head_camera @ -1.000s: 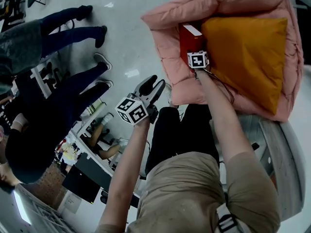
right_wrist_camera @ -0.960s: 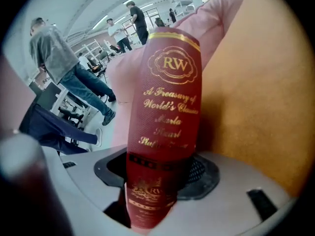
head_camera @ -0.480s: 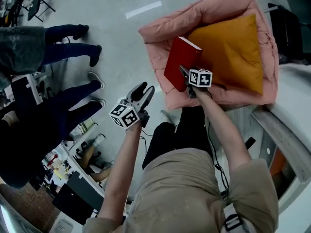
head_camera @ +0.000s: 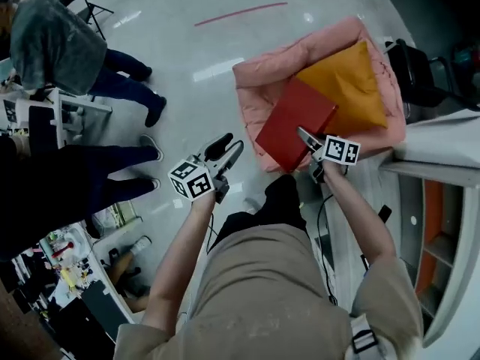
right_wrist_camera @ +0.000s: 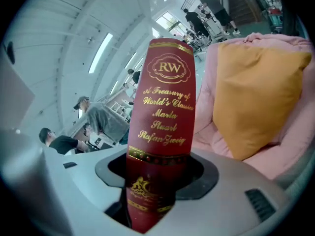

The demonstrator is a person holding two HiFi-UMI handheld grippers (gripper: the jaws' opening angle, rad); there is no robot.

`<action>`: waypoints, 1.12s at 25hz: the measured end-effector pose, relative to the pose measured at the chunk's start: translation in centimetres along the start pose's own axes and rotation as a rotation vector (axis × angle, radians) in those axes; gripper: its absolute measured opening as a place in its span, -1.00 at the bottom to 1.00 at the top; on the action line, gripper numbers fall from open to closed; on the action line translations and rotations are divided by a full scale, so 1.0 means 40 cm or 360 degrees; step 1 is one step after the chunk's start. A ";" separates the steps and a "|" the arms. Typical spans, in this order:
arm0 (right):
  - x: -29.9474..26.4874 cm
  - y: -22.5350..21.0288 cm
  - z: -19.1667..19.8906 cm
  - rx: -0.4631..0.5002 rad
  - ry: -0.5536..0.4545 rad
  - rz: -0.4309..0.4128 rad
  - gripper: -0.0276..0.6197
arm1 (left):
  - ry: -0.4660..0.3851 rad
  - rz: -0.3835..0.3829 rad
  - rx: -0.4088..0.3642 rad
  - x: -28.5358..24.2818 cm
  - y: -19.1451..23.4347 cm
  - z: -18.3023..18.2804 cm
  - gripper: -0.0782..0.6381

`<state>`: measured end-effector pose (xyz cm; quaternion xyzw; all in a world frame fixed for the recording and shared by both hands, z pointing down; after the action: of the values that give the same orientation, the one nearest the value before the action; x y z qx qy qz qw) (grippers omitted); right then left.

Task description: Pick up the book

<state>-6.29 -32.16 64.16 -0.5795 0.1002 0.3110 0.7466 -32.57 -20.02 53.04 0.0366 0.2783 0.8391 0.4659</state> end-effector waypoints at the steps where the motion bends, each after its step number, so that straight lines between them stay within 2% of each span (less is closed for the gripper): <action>1: 0.035 0.034 0.014 -0.0006 -0.0029 -0.0031 -0.16 | -0.0013 0.0021 -0.0027 0.028 -0.022 -0.006 -0.27; 8: 0.242 0.216 0.134 -0.0005 -0.0123 -0.0224 -0.16 | -0.0088 0.0067 -0.0125 0.179 -0.146 0.006 -0.27; 12: 0.329 0.229 0.199 -0.0013 -0.0106 -0.0289 -0.16 | -0.0111 0.0043 -0.0173 0.227 -0.221 0.044 -0.27; 19: 0.437 0.288 0.251 0.0030 -0.0087 -0.0359 -0.16 | -0.0136 -0.0043 -0.0158 0.329 -0.313 0.085 -0.27; 22: 0.500 0.266 0.285 0.0077 -0.0066 -0.0358 -0.16 | -0.0120 -0.0079 -0.0170 0.344 -0.386 0.125 -0.27; 25: 0.572 0.219 0.300 0.0109 -0.0059 -0.0405 -0.16 | -0.0093 -0.0098 -0.0191 0.311 -0.479 0.180 -0.27; 28: 0.650 0.181 0.326 0.0122 -0.0030 -0.0398 -0.16 | -0.0056 -0.0109 -0.0170 0.284 -0.570 0.233 -0.27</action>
<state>7.21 -10.05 49.08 -0.5555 0.0321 0.2167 0.8021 -18.61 2.49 47.23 0.0168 0.2259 0.8356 0.5004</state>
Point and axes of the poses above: the fingertips, and each gripper's own axes: x backward along the fingers, y to its left, z out of its underside, the point moved 5 cm from there along x, backward along the fingers, and after that the axes turned 10 degrees about -x, right-handed, at the moved point
